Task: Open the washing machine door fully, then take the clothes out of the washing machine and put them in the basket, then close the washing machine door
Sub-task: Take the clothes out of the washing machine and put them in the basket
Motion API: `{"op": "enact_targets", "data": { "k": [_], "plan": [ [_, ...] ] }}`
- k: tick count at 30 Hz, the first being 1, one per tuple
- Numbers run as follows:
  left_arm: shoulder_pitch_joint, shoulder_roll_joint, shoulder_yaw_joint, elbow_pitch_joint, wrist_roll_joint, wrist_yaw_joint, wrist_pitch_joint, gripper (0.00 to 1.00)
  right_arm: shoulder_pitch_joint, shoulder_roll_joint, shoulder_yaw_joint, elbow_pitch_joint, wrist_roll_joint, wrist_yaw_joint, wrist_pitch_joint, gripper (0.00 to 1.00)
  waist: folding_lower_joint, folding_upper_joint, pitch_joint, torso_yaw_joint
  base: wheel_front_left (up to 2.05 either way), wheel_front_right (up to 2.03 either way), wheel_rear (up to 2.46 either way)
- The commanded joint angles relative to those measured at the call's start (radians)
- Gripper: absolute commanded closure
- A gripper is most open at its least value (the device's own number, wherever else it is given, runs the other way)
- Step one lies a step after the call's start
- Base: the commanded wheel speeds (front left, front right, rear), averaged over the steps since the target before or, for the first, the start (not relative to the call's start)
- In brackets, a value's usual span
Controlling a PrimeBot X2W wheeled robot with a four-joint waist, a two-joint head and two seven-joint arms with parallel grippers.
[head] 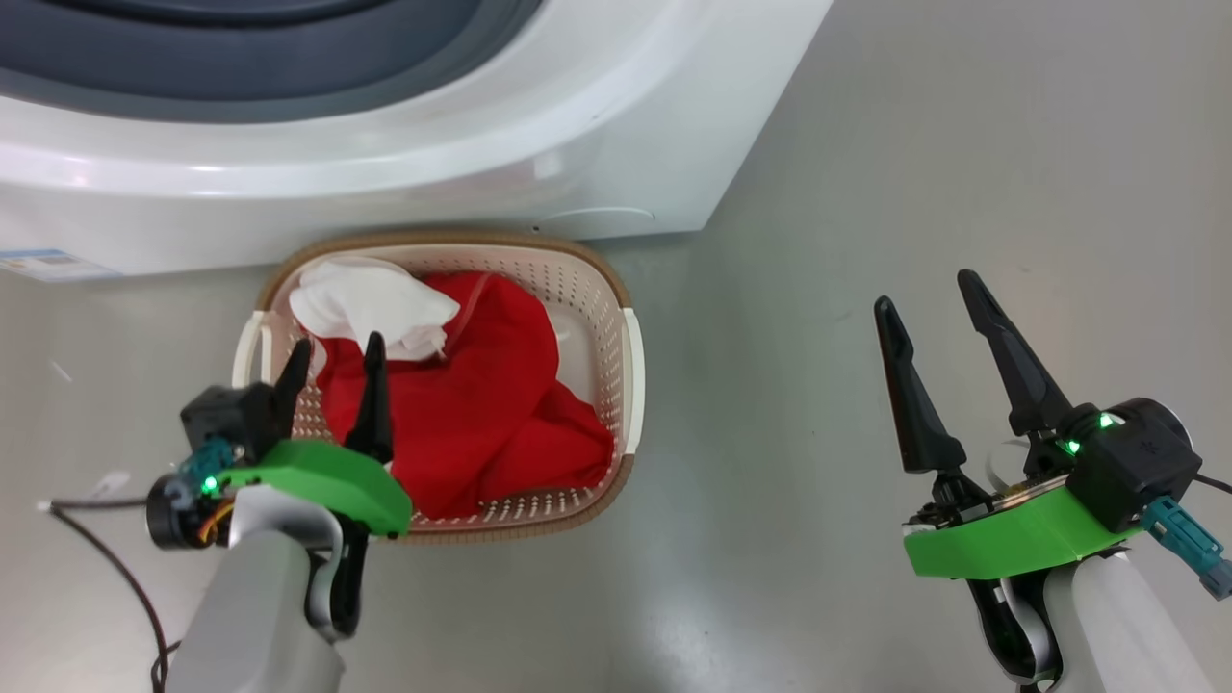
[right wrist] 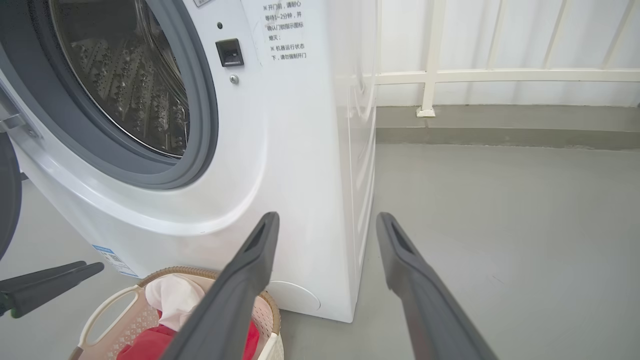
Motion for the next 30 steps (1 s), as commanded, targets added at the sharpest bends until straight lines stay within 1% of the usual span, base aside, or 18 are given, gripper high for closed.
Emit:
{"op": "enact_targets", "data": {
  "k": [1, 9, 12, 15, 18, 23, 26, 30],
  "plan": [
    [0.042, 0.016, 0.034, -0.04, 0.01, -0.004, -0.008, 0.0, 0.022, 0.001, 0.025, -0.019, 0.006, 0.006, -0.006, 0.0, 0.0, 0.0, -0.017, 0.005, 0.0, 0.0, 0.0],
    [0.133, 0.013, 0.07, -0.236, 0.034, -0.005, -0.008, 0.0, 0.03, 0.001, 0.019, -0.016, 0.002, 0.006, -0.006, 0.0, 0.0, 0.0, -0.061, 0.017, 0.0, 0.0, 0.0],
    [0.169, 0.013, 0.078, -0.309, 0.02, 0.001, -0.008, 0.0, 0.034, 0.001, 0.018, -0.014, 0.004, 0.006, -0.006, 0.0, 0.0, 0.0, -0.08, 0.019, 0.0, 0.0, 0.0],
    [0.205, 0.012, 0.071, -0.37, 0.019, 0.005, -0.008, 0.0, 0.041, 0.001, 0.017, -0.012, 0.004, 0.006, -0.006, 0.0, 0.0, 0.0, -0.101, 0.02, 0.0, 0.0, 0.0],
    [0.239, 0.012, 0.06, -0.412, 0.028, -0.005, -0.008, 0.0, 0.047, 0.001, 0.015, -0.011, 0.0, 0.006, -0.006, 0.0, 0.0, 0.0, -0.126, 0.021, 0.0, 0.0, 0.0],
    [0.29, 0.012, 0.049, -0.49, 0.012, -0.007, -0.008, 0.0, 0.057, 0.001, 0.008, -0.009, -0.016, 0.006, -0.006, 0.0, 0.0, 0.0, -0.165, 0.026, 0.0, 0.0, 0.0],
    [0.313, 0.012, 0.051, -0.527, -0.001, 0.001, -0.008, 0.0, 0.064, 0.001, 0.005, -0.006, -0.023, 0.006, -0.006, 0.0, 0.0, 0.0, -0.188, 0.031, 0.0, 0.0, 0.0],
    [0.338, 0.012, 0.056, -0.589, 0.002, 0.022, -0.008, 0.0, 0.075, 0.001, 0.001, -0.005, -0.028, 0.006, -0.006, 0.0, 0.0, 0.0, -0.217, 0.037, 0.0, 0.0, 0.0]
  ]
}}
